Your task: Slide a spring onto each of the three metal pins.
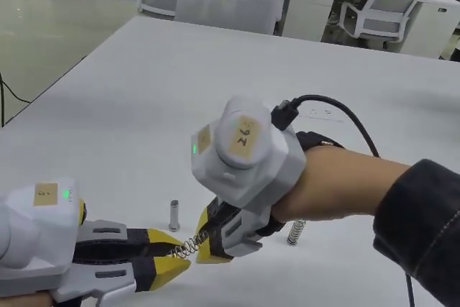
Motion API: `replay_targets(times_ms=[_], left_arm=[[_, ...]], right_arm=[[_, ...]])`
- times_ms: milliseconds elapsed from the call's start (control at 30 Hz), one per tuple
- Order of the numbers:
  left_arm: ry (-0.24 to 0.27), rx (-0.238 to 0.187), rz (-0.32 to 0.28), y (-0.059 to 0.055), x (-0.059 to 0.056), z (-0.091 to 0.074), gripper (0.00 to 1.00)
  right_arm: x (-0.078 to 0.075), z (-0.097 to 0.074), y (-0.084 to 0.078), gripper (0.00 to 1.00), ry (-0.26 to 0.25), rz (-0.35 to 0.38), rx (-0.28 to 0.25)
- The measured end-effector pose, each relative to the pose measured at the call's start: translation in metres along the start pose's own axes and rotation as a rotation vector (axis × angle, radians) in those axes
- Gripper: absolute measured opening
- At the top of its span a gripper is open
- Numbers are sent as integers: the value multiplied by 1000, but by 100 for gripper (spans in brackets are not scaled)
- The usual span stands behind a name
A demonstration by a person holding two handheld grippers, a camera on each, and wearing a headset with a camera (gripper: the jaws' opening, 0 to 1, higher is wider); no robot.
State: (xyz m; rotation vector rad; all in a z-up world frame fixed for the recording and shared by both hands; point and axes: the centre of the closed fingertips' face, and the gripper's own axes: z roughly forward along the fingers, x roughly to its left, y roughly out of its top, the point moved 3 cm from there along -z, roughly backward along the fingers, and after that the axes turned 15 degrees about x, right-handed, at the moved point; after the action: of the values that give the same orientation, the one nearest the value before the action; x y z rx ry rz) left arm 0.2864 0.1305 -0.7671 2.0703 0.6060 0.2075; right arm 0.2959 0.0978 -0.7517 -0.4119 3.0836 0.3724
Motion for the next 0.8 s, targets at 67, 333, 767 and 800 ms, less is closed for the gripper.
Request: replay_targets(times_ms=[67,333,767,800], left_arm=[[1,0,0,0,0,0,3],[-4,4,2,-1,-1,0,3],[-1,1,-11,-2,0,1,4],[0,4,-13,-2,0,1,4]], right_arm=[[1,-3,4,8,0,-2,-14],[4,-5,15,8,-1,-19,-26],[3,-5,20,8,-2,-37,-15],[2,-6,20,8,-4,-35,-16]])
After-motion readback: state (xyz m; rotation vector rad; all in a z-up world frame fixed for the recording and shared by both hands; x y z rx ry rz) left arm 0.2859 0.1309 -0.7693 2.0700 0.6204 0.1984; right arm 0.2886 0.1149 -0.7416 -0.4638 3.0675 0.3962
